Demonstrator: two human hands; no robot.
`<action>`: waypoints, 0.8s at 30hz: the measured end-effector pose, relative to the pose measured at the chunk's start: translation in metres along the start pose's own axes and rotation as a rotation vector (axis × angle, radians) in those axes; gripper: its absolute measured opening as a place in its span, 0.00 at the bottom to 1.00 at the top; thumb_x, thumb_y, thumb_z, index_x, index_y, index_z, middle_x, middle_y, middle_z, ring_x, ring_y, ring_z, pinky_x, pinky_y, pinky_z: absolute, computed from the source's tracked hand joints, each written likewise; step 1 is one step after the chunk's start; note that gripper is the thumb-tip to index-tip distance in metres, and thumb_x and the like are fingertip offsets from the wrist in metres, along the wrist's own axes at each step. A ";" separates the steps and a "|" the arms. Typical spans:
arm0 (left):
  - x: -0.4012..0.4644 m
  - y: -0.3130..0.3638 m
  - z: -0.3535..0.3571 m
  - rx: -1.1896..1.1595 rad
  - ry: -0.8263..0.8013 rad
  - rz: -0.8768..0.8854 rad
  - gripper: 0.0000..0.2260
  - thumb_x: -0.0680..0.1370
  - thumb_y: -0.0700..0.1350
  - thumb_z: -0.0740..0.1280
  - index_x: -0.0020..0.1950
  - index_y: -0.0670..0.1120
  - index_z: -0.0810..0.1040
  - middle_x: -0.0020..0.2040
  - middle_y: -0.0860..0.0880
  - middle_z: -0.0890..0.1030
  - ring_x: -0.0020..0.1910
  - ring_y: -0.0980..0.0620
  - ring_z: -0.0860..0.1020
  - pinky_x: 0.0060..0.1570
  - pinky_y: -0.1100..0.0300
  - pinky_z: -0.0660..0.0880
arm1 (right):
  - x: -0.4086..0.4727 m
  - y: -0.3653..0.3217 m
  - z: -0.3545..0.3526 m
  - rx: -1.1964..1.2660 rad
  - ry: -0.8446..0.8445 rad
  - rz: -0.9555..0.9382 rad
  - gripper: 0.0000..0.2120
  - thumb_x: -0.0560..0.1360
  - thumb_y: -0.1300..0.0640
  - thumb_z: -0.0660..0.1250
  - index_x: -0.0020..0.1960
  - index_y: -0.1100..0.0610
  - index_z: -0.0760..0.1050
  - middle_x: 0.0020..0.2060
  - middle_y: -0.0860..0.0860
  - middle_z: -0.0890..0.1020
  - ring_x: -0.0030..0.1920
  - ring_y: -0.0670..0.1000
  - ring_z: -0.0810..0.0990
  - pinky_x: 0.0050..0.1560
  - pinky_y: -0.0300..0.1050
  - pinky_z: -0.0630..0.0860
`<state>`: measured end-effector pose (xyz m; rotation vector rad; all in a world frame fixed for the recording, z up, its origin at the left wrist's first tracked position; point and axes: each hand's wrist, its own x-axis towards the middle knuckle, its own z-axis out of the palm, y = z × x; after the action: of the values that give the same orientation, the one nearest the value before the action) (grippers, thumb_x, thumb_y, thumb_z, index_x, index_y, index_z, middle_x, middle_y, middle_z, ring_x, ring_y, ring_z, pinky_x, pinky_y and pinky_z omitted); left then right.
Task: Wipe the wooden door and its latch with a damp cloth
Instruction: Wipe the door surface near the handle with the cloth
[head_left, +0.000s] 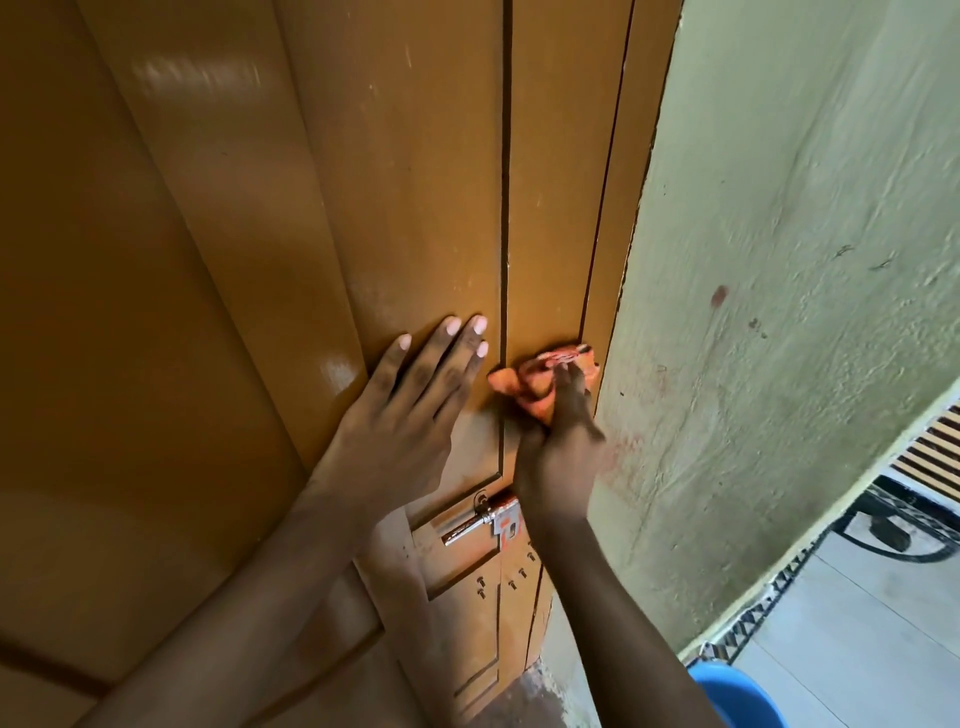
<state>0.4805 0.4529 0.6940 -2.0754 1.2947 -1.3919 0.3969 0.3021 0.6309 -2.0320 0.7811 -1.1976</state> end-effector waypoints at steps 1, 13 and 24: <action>0.000 0.000 0.000 -0.002 0.000 0.004 0.35 0.83 0.49 0.60 0.87 0.40 0.51 0.86 0.39 0.50 0.85 0.40 0.52 0.82 0.42 0.49 | -0.013 0.006 0.003 -0.045 -0.032 -0.088 0.30 0.76 0.59 0.55 0.78 0.63 0.68 0.75 0.62 0.72 0.75 0.67 0.72 0.70 0.55 0.75; -0.002 0.001 0.001 0.011 0.010 0.006 0.34 0.83 0.50 0.60 0.87 0.40 0.51 0.86 0.39 0.50 0.85 0.40 0.51 0.82 0.42 0.50 | -0.010 0.000 0.020 0.163 0.104 0.049 0.28 0.76 0.69 0.63 0.76 0.61 0.72 0.74 0.58 0.76 0.76 0.61 0.72 0.72 0.58 0.75; -0.002 0.000 0.002 0.024 -0.011 0.004 0.36 0.83 0.51 0.60 0.87 0.40 0.51 0.86 0.39 0.50 0.85 0.40 0.51 0.82 0.42 0.49 | -0.011 0.015 0.009 0.222 0.110 0.238 0.25 0.76 0.74 0.60 0.70 0.60 0.78 0.56 0.56 0.87 0.52 0.49 0.84 0.61 0.43 0.82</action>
<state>0.4815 0.4538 0.6920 -2.0609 1.2713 -1.3860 0.3975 0.3033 0.6102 -1.6557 0.8741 -1.2075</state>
